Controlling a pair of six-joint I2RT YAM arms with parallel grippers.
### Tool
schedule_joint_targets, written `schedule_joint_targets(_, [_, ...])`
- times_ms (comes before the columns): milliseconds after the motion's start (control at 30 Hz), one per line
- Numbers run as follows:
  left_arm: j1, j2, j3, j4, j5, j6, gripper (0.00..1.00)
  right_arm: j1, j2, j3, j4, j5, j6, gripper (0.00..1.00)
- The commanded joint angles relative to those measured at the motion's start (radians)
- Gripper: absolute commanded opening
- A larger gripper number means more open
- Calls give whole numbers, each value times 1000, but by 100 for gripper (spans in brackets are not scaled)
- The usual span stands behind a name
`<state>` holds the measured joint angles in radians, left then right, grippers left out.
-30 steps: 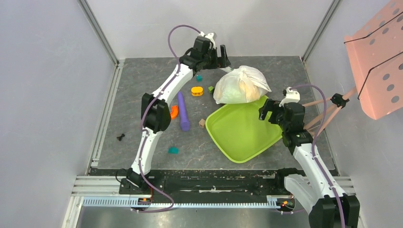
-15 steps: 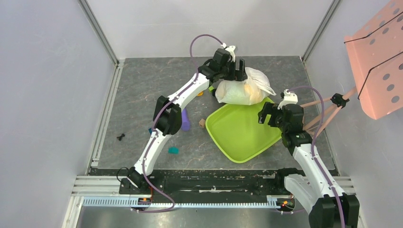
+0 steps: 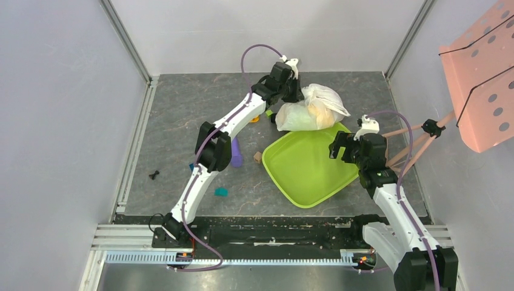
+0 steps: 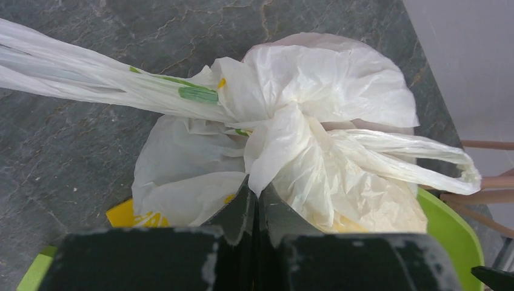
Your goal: Take the fake fruits out of the plastic bag
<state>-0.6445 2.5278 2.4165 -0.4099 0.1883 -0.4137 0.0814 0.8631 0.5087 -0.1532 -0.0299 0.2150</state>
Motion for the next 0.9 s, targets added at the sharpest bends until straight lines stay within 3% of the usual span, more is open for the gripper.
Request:
schedule_joint_targets(0, [-17, -177, 33, 52, 43, 62, 2, 1, -26, 4, 7, 6, 10, 98])
schedule_joint_targets(167, [-29, -334, -28, 55, 39, 143, 2, 2, -48, 32, -21, 104, 45, 98])
schedule_joint_targets(433, [-29, -648, -383, 15, 81, 454, 2, 1, -58, 112, -30, 90, 44, 98])
schedule_joint_targets(633, [-29, -917, -725, 29, 117, 635, 2, 2, -116, 75, 159, -189, -28, 99])
schedule_joint_targets(700, [-29, -1004, -857, 26, 139, 712, 2, 1, -148, 35, 269, -315, -24, 95])
schedule_joint_targets(867, [-29, -1236, -1145, 104, 103, 701, 2, 22, -128, 26, 368, -470, 43, 91])
